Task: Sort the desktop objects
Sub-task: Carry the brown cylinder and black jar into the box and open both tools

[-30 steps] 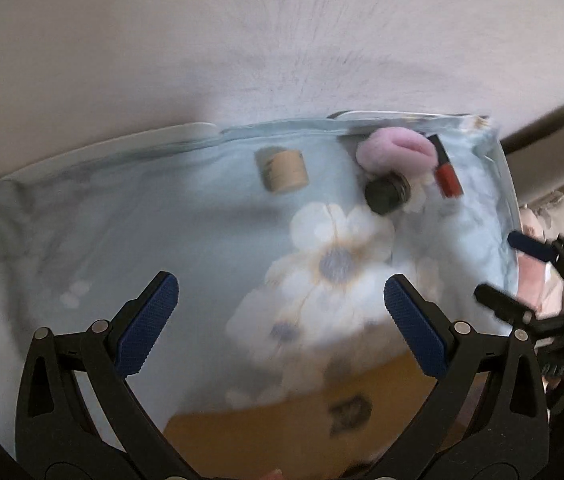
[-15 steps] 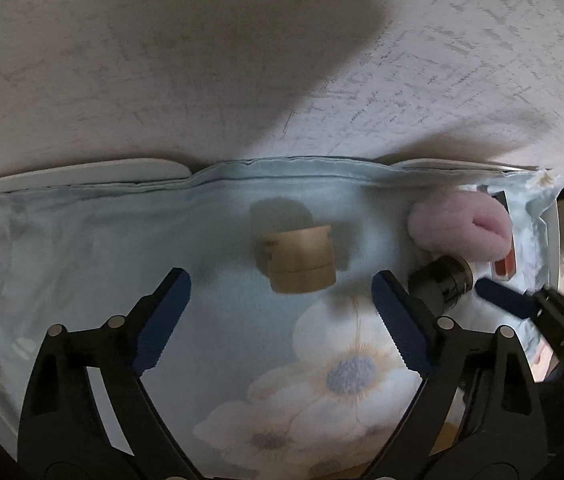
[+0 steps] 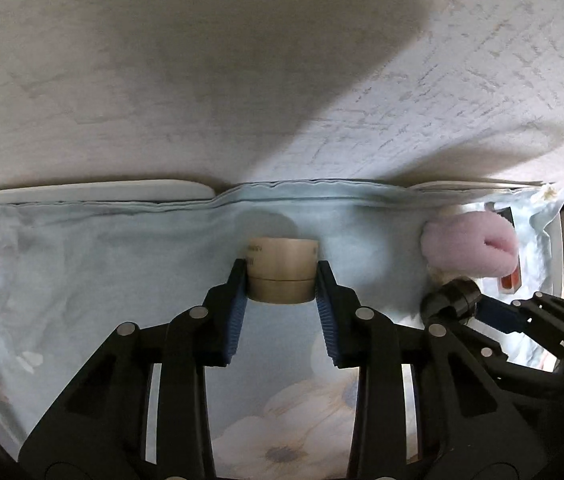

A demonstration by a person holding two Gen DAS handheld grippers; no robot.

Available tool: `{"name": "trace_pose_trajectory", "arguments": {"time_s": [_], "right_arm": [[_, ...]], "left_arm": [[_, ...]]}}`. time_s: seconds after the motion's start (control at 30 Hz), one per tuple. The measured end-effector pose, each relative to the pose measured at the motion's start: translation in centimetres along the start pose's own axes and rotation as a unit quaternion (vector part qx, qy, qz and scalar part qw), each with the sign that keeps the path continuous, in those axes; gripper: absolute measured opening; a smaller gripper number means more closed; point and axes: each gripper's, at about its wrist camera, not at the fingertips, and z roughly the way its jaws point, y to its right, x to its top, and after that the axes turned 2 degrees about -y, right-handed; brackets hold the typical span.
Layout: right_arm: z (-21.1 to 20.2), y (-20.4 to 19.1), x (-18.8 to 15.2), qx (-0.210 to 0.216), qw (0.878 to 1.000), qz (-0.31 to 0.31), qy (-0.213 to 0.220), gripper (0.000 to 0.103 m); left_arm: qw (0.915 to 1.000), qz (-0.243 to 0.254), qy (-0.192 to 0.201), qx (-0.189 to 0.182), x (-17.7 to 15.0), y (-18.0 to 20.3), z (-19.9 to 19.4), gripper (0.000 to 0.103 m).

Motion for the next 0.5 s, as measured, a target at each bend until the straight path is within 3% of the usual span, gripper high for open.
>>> {"name": "trace_pose_trajectory", "arguments": {"time_s": [0.3,0.5], "right_arm": [[-2.2,-1.6,-2.1,0.014,1.0,0.0,0.009,0.028],[-6.9,-3.3,-4.3,0.004,0.999,-0.019,0.037,0.028]], "left_arm": [[0.9997,0.015,0.014,-0.01,-2.1,0.6,-4.2,0.03],[0.999,0.03,0.029,-0.016,-4.7,0.9,-9.1,0.03]]}}
